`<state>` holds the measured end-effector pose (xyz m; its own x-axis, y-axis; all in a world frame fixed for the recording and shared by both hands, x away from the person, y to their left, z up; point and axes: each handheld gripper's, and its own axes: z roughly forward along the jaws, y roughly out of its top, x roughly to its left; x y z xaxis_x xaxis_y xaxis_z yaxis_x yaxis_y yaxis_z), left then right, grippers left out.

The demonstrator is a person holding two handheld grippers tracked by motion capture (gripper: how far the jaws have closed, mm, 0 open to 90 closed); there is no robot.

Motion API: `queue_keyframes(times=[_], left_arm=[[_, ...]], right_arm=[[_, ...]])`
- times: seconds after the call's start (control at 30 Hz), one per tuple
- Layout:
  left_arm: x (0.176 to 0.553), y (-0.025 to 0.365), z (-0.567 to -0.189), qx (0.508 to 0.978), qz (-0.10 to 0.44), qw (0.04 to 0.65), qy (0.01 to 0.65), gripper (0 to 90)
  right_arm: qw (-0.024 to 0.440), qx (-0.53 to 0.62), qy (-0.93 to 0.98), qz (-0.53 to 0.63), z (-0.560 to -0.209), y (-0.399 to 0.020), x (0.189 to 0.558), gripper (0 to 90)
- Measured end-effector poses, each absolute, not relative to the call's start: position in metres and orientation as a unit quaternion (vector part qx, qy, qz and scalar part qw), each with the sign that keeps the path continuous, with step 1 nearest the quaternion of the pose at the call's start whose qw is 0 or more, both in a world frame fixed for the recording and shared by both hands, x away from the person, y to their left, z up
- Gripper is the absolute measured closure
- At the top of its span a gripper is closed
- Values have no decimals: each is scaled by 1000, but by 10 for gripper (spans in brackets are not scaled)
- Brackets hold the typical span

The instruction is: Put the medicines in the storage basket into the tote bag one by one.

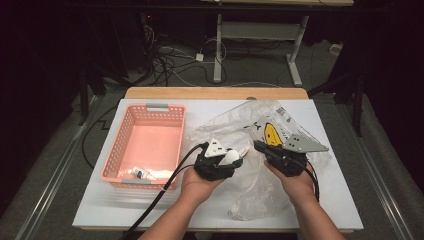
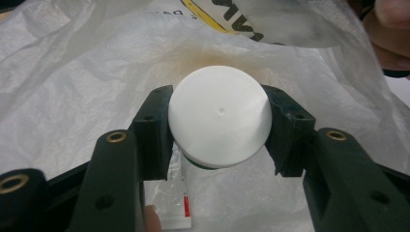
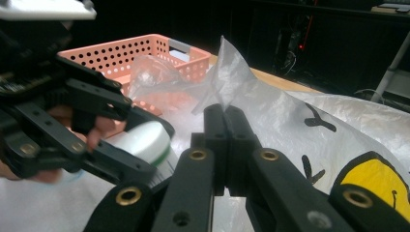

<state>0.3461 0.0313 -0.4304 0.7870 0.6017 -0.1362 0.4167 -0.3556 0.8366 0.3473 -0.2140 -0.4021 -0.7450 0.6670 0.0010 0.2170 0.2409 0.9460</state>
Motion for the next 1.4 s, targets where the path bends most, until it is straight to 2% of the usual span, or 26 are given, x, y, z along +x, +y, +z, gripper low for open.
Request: queue_keyframes(times=[0.7,1.33,1.4], left_arm=[[370,-6,-463,825,88,458,318,483],[382,-18,-477,829,92,448,320,476],[381,-19,-476,830,92,445,324,449]], right_arm=[[205,292,756,548,-401,-217,348,900],[205,295,755,548,-403,-217,348,900],[204,295,755,549,-403,-217,349,900]])
